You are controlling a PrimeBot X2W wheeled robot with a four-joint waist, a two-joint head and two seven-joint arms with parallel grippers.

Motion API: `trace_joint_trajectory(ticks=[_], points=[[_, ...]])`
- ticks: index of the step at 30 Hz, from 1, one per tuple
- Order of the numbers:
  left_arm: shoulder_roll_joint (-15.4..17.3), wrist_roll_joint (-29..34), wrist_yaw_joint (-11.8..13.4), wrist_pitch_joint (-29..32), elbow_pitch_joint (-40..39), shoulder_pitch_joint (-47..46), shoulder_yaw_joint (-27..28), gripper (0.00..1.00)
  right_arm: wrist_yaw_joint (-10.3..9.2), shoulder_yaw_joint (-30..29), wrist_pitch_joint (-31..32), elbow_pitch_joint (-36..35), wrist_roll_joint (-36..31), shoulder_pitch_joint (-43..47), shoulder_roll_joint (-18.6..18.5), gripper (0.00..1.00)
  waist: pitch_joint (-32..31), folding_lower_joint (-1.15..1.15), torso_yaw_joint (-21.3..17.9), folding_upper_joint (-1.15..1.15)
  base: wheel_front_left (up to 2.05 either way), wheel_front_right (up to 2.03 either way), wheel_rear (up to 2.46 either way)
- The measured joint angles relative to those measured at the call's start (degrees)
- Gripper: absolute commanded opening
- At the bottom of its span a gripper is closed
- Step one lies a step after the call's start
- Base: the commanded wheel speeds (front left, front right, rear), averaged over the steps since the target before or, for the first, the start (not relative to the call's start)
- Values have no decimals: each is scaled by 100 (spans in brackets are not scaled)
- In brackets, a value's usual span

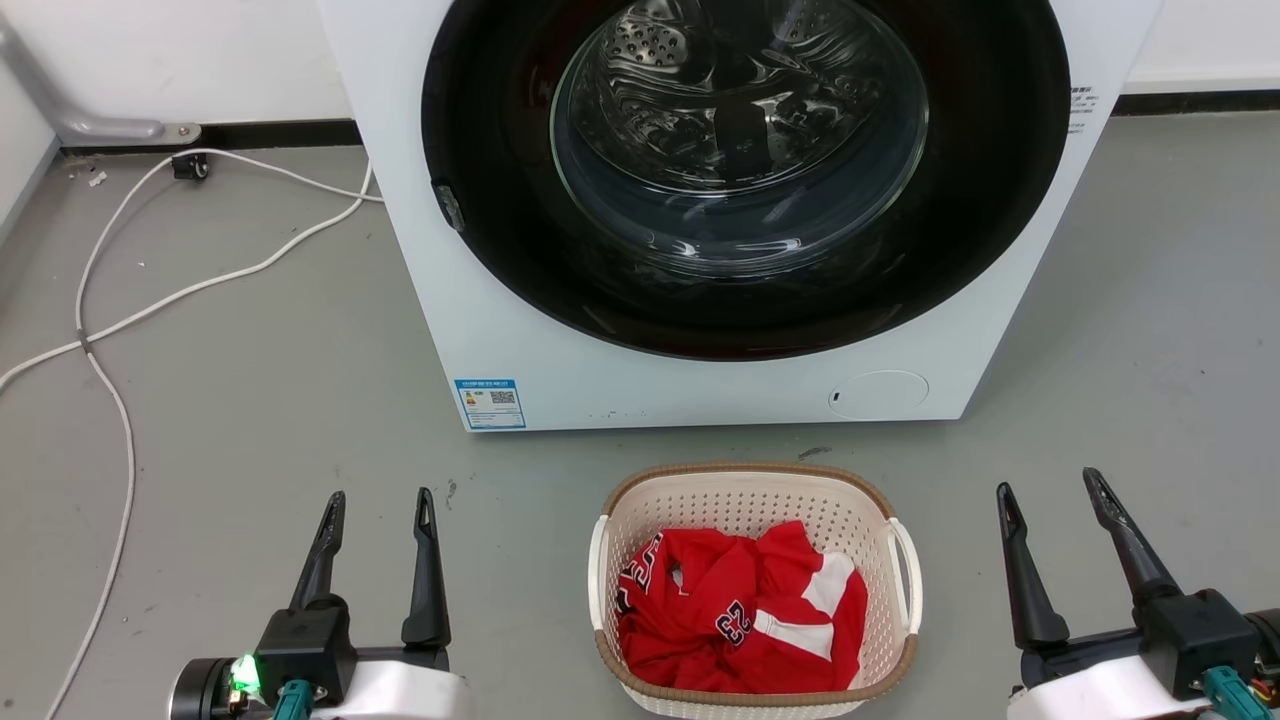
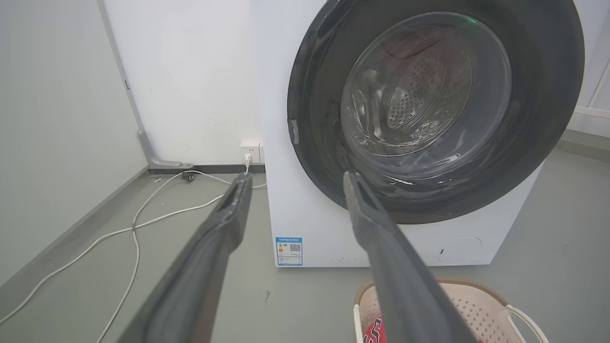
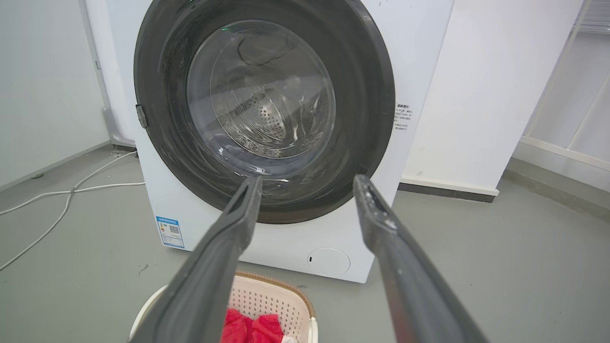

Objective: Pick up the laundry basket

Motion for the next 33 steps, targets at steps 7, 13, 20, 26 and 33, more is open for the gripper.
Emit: trace_joint_trajectory(ticks=[7,13,20,26,33], points=[[0,1,0,0,5,10,2,100,0,13,0,0,0,3,0,100,6,0,0,0,0,0,0],[0,-46,-4,0,37,10,15,100,0,15,1,-2,0,5,0,100,10,0,3,0,0,0,0],[0,-97,-5,0,71,6,-8,100,0,11,0,-5,-4,2,0,100,43,0,-22,0,0,0,0],[0,-146,-40,0,156,-127,-20,100,0,-37,0,37,-66,-49,0,100,159,0,-41,0,0,0,0],[1,-190,-192,-1,525,-558,-93,100,0,-87,-1,158,-236,-406,-1,100,483,0,-86,0,0,0,0]])
